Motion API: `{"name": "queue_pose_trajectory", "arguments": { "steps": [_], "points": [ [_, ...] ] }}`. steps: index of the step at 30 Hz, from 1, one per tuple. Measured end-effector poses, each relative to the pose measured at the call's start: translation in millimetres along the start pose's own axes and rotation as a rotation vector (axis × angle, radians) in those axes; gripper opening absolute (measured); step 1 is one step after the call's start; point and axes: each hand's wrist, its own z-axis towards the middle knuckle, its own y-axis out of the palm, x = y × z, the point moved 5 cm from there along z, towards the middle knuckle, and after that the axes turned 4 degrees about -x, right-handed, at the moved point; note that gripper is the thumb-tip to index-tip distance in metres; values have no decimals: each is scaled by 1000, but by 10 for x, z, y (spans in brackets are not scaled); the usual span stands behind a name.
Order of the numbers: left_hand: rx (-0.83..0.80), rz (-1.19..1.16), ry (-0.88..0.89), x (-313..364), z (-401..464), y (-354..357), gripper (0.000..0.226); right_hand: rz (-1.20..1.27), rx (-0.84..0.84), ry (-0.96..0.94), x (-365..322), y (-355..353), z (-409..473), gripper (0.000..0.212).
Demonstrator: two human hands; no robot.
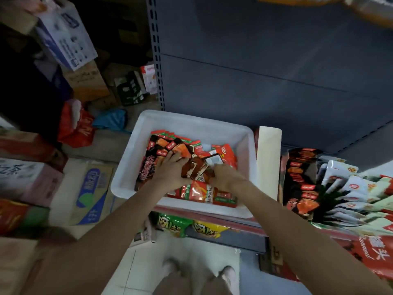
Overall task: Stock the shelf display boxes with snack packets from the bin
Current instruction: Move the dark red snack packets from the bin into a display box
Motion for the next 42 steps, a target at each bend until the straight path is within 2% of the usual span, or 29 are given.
{"name": "queue_pose_trajectory", "arguments": {
  "steps": [3, 5, 6, 8, 9, 11, 13, 15, 17, 19, 23, 25, 28, 33, 35, 38, 42],
  "points": [
    [107, -88, -2, 26, -30, -145, 72, 3, 269, 30, 28, -383, -172, 28],
    [234, -195, 41, 108, -62, -264, 65, 188, 426, 9, 108, -612, -315, 23],
    [277, -284, 72, 175, -78, -315, 64, 371, 453, -18, 161, -686, -381, 20],
    [284, -531, 137, 346, -105, -407, 67, 805, 384, -122, 249, -784, -519, 15],
    [272, -653, 159, 430, -106, -446, 69, 946, 312, -174, 269, -813, -592, 17],
    [273, -814, 175, 590, -128, -534, 65, 1018, 225, -237, 354, -852, -691, 19],
    [313, -886, 187, 745, -157, -632, 46, 1042, 268, -228, 503, -903, -768, 19],
    [362, -950, 215, 922, -168, -689, 26, 1198, 337, -201, 710, -936, -859, 28],
    [384, -1032, 220, 1094, -145, -685, 17, 1360, 381, -210, 898, -955, -976, 31],
    [365, -1060, 191, 1266, -79, -635, 18, 1446, 446, -229, 1085, -973, -1089, 26],
    [180, -978, 234, 1774, 71, -457, 21, 1292, 756, -159, 1542, -1138, -1370, 18],
    [195, -801, 266, 2015, 113, -409, 16, 1115, 880, -140, 1761, -1284, -1524, 13],
    [307, -553, 275, 2254, 153, -395, 11, 910, 982, -128, 2038, -1473, -1714, 6],
    [404, -149, 356, 2612, 139, -367, 27, 599, 1043, -101, 2247, -1637, -1898, 13],
    [413, -99, 370, 2695, 159, -347, 35, 534, 1048, -101, 2280, -1670, -1902, 9],
    [429, -58, 360, 2735, 212, -318, 37, 501, 1028, -133, 2281, -1684, -1860, 16],
    [420, -70, 353, 2743, 241, -281, 26, 448, 1042, -195, 2240, -1703, -1805, 20]
  ]
}}
